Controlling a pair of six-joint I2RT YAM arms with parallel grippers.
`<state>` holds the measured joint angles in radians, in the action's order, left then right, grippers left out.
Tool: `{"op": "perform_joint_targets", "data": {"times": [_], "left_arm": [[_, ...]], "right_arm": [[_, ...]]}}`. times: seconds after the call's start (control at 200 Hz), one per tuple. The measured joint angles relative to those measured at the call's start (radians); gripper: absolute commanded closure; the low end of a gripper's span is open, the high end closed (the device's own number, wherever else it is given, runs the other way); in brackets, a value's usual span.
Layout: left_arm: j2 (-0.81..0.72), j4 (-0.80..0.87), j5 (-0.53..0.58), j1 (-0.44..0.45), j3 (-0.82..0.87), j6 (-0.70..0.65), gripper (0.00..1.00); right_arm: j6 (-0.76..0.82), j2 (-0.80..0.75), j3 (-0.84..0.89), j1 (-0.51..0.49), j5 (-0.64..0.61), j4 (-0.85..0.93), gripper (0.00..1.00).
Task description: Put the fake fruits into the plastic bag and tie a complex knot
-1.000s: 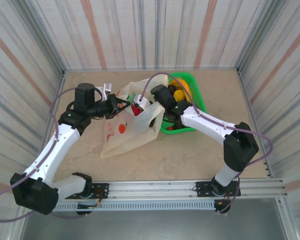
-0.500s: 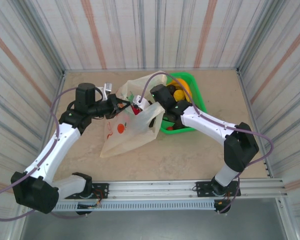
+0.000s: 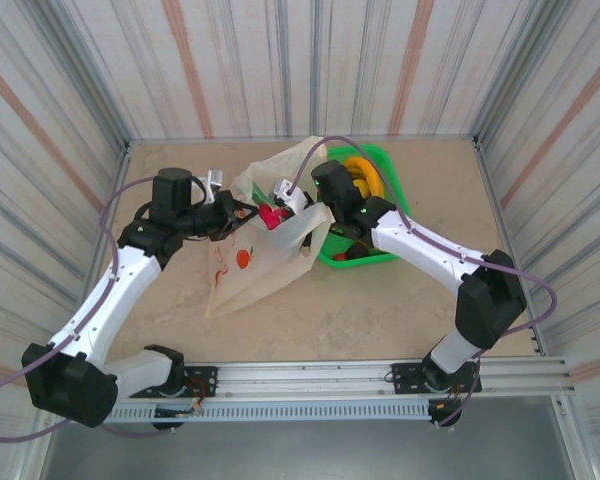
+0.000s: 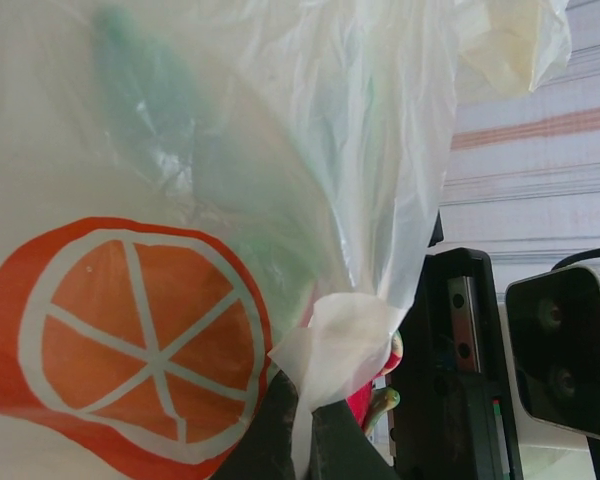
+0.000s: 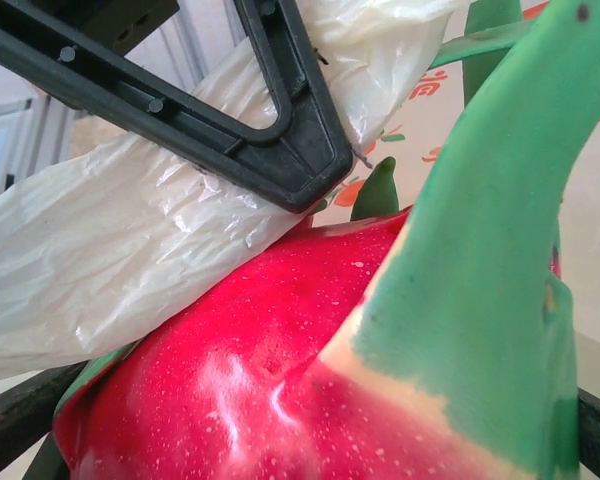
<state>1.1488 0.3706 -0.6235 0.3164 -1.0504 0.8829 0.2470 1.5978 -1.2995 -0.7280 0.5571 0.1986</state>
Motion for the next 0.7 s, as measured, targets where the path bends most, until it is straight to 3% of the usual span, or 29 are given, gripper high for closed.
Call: {"op": "perform_joint_targets", "data": {"times": [0.381, 0.701], "left_arm": [[0.000, 0.026, 0.016, 0.000, 0.000, -0.007, 1.00], [0.000, 0.014, 0.004, 0.000, 0.004, 0.002, 1.00]], "right_arm": [[-0.063, -0.053, 0.040, 0.028, 0.049, -0.124, 0.01], [-0.082, -0.062, 0.040, 0.043, 0.018, -0.114, 0.01]]}}
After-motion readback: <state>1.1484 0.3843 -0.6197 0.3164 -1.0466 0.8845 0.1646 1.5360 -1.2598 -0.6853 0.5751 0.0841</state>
